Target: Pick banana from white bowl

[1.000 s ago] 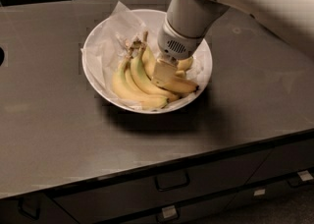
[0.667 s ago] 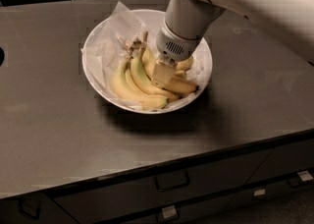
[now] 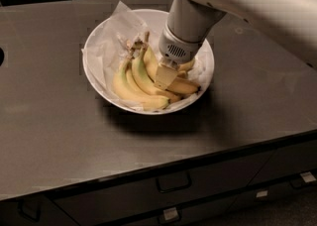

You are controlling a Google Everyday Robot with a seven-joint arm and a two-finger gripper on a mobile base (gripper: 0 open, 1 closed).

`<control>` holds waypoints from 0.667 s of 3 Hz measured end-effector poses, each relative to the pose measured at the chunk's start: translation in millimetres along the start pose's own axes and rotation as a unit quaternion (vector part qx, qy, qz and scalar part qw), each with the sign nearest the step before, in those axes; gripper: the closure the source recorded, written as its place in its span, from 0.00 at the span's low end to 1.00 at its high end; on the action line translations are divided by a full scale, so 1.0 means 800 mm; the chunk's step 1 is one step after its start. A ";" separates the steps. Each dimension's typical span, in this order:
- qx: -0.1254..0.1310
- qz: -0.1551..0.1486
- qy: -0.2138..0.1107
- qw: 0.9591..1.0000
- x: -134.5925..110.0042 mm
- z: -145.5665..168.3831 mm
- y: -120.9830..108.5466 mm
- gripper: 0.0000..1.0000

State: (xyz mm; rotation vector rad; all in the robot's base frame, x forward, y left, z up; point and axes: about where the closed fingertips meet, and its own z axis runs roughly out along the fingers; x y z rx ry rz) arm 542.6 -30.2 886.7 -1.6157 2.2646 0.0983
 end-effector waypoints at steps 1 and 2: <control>0.001 0.005 0.005 1.000 0.003 0.006 -0.001 0.53; 0.004 0.005 0.021 1.000 0.004 0.013 -0.001 0.52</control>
Offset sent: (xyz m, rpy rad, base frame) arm 0.0059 0.0006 -0.0185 -0.0777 0.0175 -0.0265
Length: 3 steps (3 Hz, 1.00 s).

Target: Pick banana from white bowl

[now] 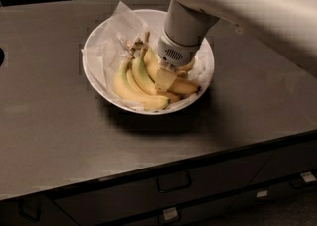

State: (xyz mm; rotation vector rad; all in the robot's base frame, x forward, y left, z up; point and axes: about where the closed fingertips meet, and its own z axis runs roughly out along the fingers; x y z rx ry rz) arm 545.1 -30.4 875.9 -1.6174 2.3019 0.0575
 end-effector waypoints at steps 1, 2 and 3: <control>-0.001 -0.002 0.009 1.000 -0.001 0.004 -0.001 0.70; -0.001 -0.002 0.009 1.000 -0.001 0.004 -0.001 0.94; -0.001 -0.002 0.009 1.000 -0.001 0.004 -0.001 1.00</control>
Offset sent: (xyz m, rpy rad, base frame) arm 0.0014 0.0010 -0.0041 -0.0176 0.0072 0.0009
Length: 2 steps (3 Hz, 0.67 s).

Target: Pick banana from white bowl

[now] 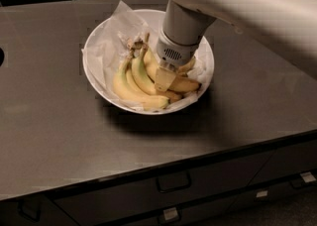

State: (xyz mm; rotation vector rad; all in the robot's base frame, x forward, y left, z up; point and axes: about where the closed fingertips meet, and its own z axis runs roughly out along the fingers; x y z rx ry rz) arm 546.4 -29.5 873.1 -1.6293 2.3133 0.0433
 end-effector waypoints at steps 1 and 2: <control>0.013 0.004 -0.005 1.000 0.002 -0.012 -0.001 1.00; 0.033 0.013 -0.011 0.999 0.005 -0.027 -0.003 1.00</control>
Offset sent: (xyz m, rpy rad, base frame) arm -0.0051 -0.0148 0.0337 0.0125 -0.1081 -0.0725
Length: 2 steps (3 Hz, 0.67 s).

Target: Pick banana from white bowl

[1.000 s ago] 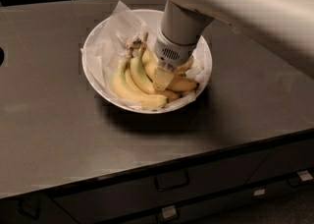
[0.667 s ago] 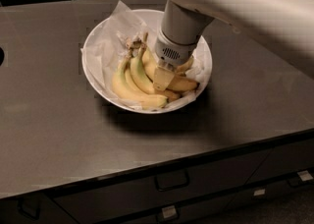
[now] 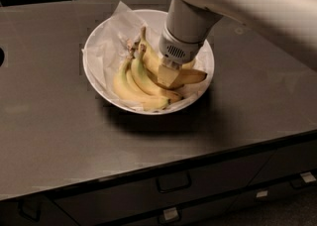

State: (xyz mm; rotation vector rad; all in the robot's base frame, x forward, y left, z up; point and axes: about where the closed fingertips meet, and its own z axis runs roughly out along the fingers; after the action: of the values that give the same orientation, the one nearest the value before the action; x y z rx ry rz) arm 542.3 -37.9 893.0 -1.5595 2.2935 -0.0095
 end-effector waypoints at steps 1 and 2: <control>0.027 0.009 -0.002 1.000 0.002 -0.019 -0.006 1.00; 0.055 0.016 -0.004 0.998 0.004 -0.041 -0.013 1.00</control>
Offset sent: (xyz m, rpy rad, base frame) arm -0.0001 -0.0231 0.0492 -0.0293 -0.1487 -0.0982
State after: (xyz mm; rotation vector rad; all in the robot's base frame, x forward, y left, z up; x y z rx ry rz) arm 540.9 -51.6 924.6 -1.4645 2.2716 -0.1186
